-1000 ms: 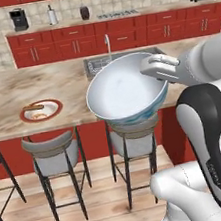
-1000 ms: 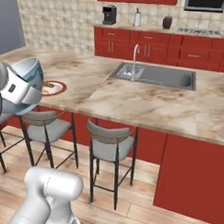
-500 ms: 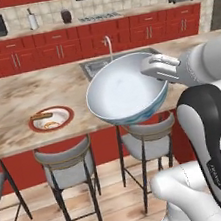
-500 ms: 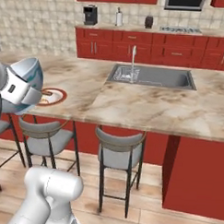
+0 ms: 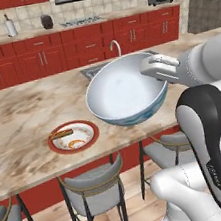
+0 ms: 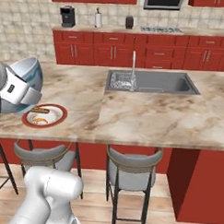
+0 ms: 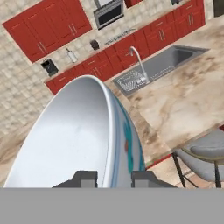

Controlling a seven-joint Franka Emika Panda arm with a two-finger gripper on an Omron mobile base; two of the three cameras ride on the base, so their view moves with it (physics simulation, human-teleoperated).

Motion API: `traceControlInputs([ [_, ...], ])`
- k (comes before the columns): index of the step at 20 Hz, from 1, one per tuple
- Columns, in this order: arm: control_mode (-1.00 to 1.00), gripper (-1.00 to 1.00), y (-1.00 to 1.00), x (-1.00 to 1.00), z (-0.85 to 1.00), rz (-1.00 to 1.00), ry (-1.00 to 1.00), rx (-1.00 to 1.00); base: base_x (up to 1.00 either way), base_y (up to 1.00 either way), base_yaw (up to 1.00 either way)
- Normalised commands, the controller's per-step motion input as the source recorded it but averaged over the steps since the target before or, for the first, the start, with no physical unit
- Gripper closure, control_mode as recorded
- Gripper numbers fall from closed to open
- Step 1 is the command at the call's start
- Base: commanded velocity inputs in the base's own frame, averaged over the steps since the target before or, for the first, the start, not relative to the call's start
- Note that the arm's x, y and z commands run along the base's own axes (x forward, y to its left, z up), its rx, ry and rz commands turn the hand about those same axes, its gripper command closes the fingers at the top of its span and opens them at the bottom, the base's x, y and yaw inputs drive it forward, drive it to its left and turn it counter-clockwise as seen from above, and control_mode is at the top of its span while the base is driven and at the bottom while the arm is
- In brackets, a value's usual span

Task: Take the smaller bowl and place it next to the appetizer plate on the dining counter , and place the larger bowl next to the plate with cooked food.

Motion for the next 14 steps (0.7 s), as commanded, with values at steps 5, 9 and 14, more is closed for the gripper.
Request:
traceControlInputs([
  [5, 1.0, 1.0, 0.0, 0.0, 0.0, 0.0, 0.0, 0.0, 0.6, 0.62, -0.27],
  [9, -1.0, 1.0, 0.0, 0.03, -0.03, -0.02, -0.02, 0.0, 0.23, 0.2, -0.11],
  [14, -1.0, 1.0, -0.07, 0.09, -0.25, -0.02, -0.07, 0.0, 0.0, 0.0, 0.0],
])
